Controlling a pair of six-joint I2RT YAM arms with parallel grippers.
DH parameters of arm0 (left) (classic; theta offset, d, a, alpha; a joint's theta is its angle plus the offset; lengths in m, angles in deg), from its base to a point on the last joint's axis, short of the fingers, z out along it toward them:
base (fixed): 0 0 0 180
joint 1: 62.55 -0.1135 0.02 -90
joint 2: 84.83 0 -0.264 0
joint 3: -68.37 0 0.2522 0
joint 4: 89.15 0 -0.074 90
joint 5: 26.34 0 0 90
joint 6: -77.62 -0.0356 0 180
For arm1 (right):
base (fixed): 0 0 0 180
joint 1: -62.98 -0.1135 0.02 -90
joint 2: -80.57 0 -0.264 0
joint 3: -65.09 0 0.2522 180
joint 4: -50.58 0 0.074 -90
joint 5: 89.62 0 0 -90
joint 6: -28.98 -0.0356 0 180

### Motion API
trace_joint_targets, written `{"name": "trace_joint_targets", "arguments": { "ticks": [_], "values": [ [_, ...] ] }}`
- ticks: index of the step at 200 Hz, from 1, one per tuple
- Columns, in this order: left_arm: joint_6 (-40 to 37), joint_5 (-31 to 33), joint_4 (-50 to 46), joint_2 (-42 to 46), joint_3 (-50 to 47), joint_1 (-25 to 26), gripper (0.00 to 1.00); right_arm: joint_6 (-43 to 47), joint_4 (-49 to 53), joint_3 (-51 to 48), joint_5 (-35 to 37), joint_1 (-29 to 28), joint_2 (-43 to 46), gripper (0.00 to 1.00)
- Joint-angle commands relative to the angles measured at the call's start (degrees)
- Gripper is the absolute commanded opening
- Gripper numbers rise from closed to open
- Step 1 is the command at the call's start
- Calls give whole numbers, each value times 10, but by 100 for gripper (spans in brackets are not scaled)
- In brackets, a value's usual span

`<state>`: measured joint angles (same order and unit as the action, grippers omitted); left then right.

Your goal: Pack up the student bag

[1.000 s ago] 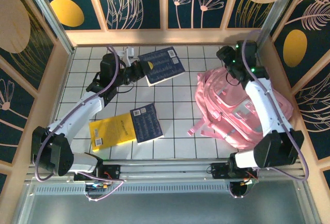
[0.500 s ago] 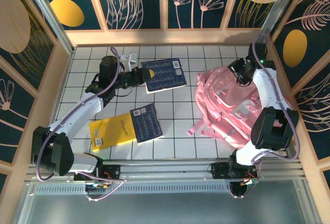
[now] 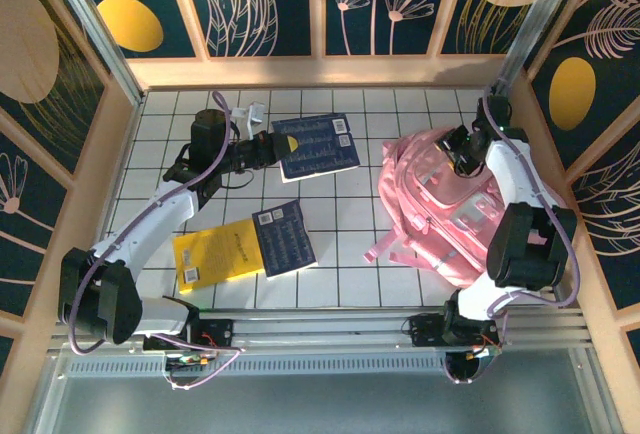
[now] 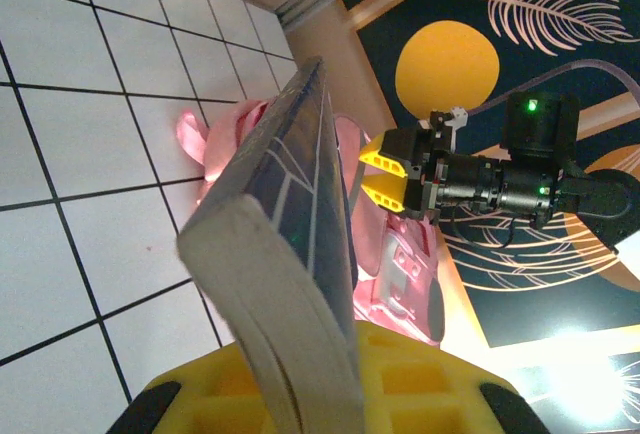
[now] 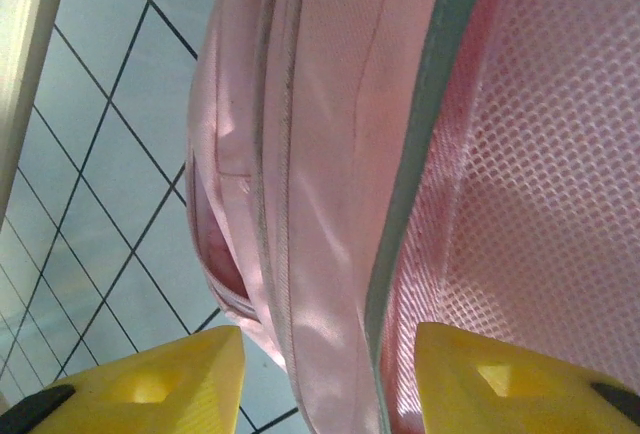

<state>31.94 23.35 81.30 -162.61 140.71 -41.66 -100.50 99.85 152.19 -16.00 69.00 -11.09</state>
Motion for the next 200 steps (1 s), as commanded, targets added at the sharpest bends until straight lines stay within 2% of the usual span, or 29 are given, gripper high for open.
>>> {"name": "trace_joint_targets", "arguments": {
  "ticks": [1,46,68,84,107,111,156,200],
  "values": [
    [-12,-17,18,5,2,-4,0,-1,-27,-7,-13,4,-19,45],
    [-10,-17,22,3,-3,-5,0,9,-44,3,-17,2,-48,34],
    [-7,-18,26,2,-6,-5,0,24,-53,10,-21,-3,-58,25],
    [-8,-18,26,1,-8,-5,0,38,-45,22,-3,-11,-66,21],
    [-13,-6,14,0,-4,-5,0,68,-28,41,29,-24,-77,5],
    [-14,-2,9,0,-1,-5,0,73,-25,45,29,-27,-77,0],
    [-43,54,-57,-3,33,-6,0,160,-5,99,14,-72,-44,0],
    [-73,114,-110,3,64,-6,0,250,100,247,0,-148,-45,0]
  ]
}}
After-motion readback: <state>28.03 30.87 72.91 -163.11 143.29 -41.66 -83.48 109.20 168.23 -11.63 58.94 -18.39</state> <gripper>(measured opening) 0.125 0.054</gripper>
